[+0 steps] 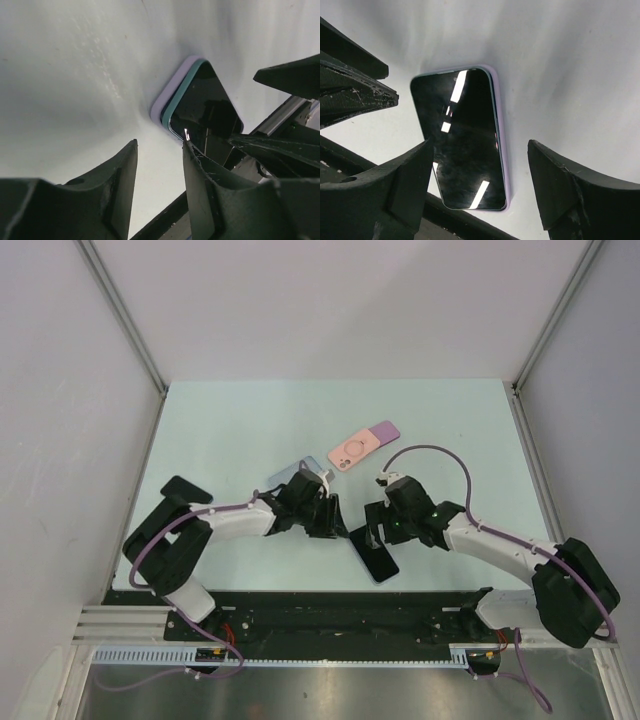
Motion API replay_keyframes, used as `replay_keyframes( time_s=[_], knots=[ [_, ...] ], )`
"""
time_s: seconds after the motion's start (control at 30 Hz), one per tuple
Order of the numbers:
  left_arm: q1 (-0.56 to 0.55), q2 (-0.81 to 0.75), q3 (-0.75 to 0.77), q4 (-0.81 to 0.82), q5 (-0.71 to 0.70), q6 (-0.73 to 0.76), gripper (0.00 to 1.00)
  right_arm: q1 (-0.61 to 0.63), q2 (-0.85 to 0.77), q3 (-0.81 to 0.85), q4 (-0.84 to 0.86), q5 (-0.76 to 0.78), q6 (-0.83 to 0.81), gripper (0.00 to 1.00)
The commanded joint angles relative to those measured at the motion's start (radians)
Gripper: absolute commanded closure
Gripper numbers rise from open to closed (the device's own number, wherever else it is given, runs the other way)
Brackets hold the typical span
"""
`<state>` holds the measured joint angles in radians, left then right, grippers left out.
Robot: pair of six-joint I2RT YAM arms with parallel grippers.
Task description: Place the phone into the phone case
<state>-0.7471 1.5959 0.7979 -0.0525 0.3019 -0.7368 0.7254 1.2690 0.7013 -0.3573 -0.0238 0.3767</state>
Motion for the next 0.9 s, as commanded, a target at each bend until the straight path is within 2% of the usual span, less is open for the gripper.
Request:
replay_keyframes(
  time_s=[0.0,0.27,0.43,0.6,0.87],
  knots=[
    [-0.037,0.053,0.014,0.086,0.039,-0.039,0.56,-0.026,0.021,-0.040,0.035,-0.094,0.004,0.23],
    [-0.074,0.110,0.023,0.100,0.032,-0.052,0.68,-0.046,0.036,-0.146,0.175,-0.198,0.057,0.30],
    [-0.081,0.127,0.023,0.100,0.049,-0.056,0.83,-0.046,0.044,-0.171,0.285,-0.304,0.106,0.32],
    [-0.083,0.113,-0.002,0.114,0.063,-0.064,0.88,-0.061,0.032,-0.184,0.377,-0.396,0.146,0.33],
    [-0.083,0.107,-0.040,0.151,0.086,-0.079,0.88,-0.162,-0.031,-0.279,0.589,-0.605,0.231,0.36]
  ],
)
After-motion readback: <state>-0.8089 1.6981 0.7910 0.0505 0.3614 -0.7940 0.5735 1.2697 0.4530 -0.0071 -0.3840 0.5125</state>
